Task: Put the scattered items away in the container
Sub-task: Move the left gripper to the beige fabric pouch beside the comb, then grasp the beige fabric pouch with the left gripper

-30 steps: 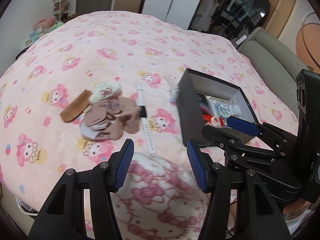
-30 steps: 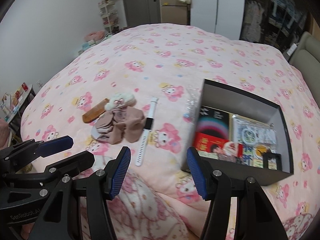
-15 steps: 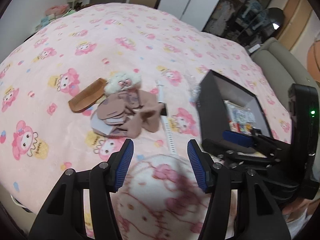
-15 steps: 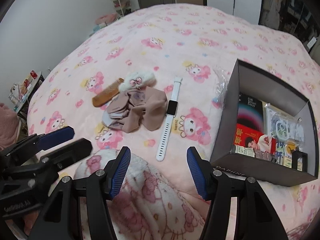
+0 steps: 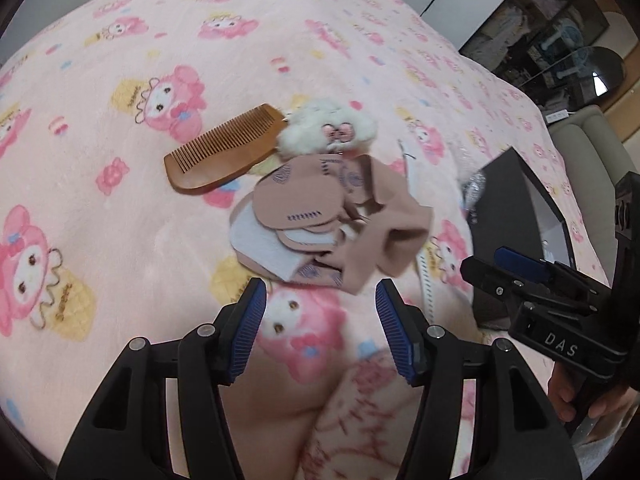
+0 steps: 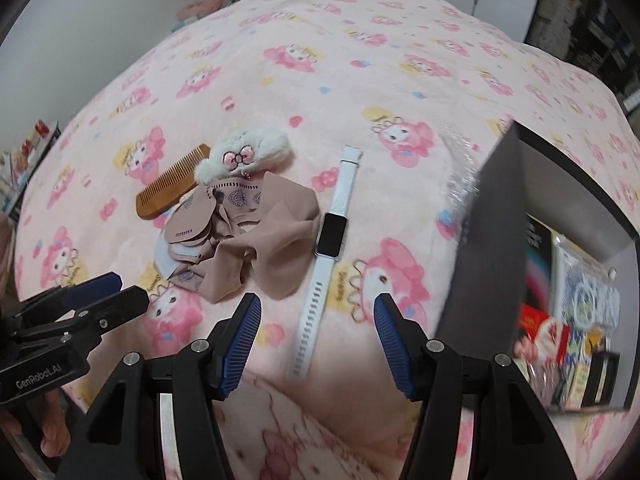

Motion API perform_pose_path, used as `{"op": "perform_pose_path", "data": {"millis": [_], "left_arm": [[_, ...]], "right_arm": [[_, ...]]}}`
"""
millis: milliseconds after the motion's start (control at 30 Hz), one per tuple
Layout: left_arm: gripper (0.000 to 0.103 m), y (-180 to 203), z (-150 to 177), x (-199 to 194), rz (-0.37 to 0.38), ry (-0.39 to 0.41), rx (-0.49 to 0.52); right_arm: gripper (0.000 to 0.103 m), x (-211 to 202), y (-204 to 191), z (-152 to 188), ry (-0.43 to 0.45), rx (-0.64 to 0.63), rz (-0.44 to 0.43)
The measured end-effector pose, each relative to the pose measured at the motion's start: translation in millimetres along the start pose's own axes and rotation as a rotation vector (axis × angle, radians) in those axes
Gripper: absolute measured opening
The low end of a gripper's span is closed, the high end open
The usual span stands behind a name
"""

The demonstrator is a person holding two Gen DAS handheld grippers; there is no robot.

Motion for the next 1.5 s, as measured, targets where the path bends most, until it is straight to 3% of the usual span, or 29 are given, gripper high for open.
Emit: {"op": "perform_pose_path", "data": {"millis": [67, 400, 633, 700, 800, 833, 900, 1067, 1133, 1167, 1200, 1233, 1267, 1333, 1367, 1500], "left_arm": [[0.064, -5.2, -5.1, 7.5, 0.0, -0.004, -0.012], [0.065, -23.9, -33.7, 40.5, -0.013, -0.015, -0.038], [0.063, -29.2, -32.8, 59.9, -0.011, -0.025, -0.076], [0.053, -28.5, -31.6, 58.7, -0.01, -0.02, -0.076], [0.029, -24.3, -29.9, 56.1, 0.01, -0.024, -0.067], [0.026, -22.0, -29.0, 54.7, 0.013, -0.025, -0.058], [0.015, -15.3, -24.8, 51.0, 0.019, -0.029, -0.029], [0.012, -4.6, -13.7, 34.2, 0.05, -0.032, -0.002], [0.017, -9.3, -15.6, 24.3, 0.034, -0.004, -0.016], [0.039, -14.0, -17.4, 22.8, 0.03, 0.001, -0.031], [0.067, -20.4, -19.9, 23.4, 0.025, 0.003, -0.054], [0.073, -26.7, -22.1, 24.7, 0.018, 0.008, -0.082], [0.073, -32.6, -25.1, 27.6, 0.019, 0.013, -0.111], [0.073, -39.3, -29.3, 34.2, 0.027, 0.009, -0.138], [0.073, -41.5, -31.5, 38.5, 0.022, 0.007, -0.143], [0.073, -43.7, -36.4, 61.8, 0.031, -0.021, -0.147]], "right_arm": [[0.055, 9.9, -6.2, -5.7, -0.006, -0.017, -0.003], [0.055, 53.8, -19.2, -27.9, -0.03, -0.079, -0.001], [0.055, 80.6, -28.7, -34.8, -0.073, -0.068, -0.093], [0.052, 85.6, -33.0, -33.3, -0.092, -0.067, -0.153], [0.033, 87.5, -35.1, -30.8, -0.111, -0.055, -0.209], [0.025, 86.1, -35.1, -30.5, -0.11, -0.052, -0.22], [0.019, 79.6, -37.2, -29.5, -0.104, -0.049, -0.254], [0.012, 48.1, -51.2, -21.4, -0.063, -0.091, -0.307], [0.012, 33.7, -54.3, -19.2, -0.042, -0.115, -0.316], [0.012, 26.2, -55.6, -17.8, -0.034, -0.12, -0.325], [0.012, 22.3, -54.5, -17.3, -0.029, -0.118, -0.325], [0.013, 20.1, -53.4, -18.2, -0.025, -0.112, -0.311], [0.015, 20.2, -51.7, -19.4, -0.027, -0.108, -0.286], [0.04, 31.7, -42.4, -22.2, -0.043, -0.108, -0.236], [0.046, 40.8, -37.2, -23.4, -0.065, -0.103, -0.209], [0.053, 69.2, -28.2, -29.1, -0.126, -0.061, -0.237]]}}
Point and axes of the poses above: each gripper's, at about its wrist camera, not at the fingertips, and x roughly the way its jaws point, y to its right, z to its underside, the point moved 6 cm from there along x, roughly the way its jaws point, and after that the axes turned 2 degrees about z, right-handed, at the moved point
